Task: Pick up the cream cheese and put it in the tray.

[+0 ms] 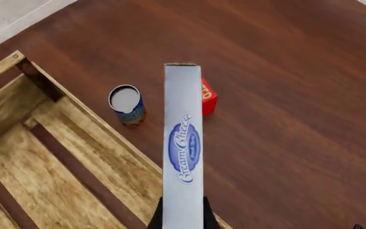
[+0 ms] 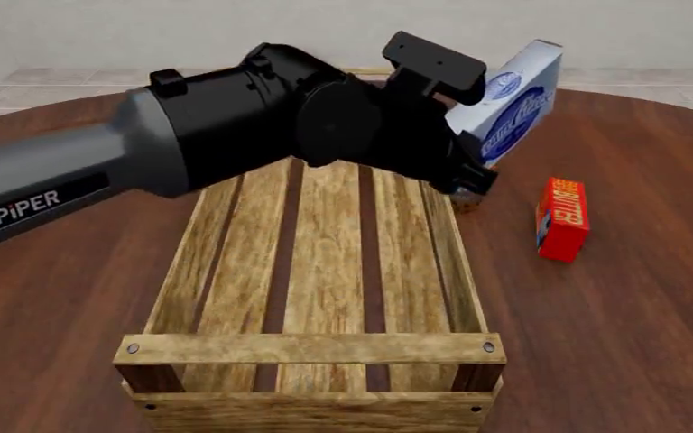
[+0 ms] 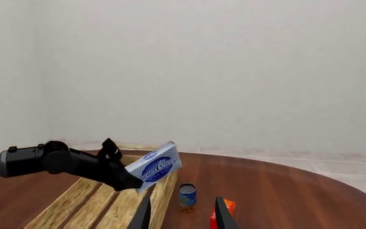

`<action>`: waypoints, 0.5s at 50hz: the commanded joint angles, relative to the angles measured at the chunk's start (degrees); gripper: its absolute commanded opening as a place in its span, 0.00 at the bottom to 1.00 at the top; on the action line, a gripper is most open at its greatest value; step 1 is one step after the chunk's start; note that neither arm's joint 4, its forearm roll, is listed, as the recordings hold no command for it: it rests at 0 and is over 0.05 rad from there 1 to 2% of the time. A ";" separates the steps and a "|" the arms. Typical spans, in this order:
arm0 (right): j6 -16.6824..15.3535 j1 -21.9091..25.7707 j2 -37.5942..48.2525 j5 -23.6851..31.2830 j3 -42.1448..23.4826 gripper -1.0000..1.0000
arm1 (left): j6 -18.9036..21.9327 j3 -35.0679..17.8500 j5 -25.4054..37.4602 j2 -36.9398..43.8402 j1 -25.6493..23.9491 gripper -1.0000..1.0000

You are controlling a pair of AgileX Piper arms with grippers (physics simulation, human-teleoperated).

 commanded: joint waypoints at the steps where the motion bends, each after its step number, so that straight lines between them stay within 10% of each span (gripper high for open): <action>1: -0.23 0.91 0.00 -0.53 0.71 1.00 | 2.31 5.88 -2.38 -3.75 7.63 0.00; 25: -0.78 1.80 0.00 -0.60 1.27 1.00 | 3.99 20.14 -9.56 -5.73 22.04 0.00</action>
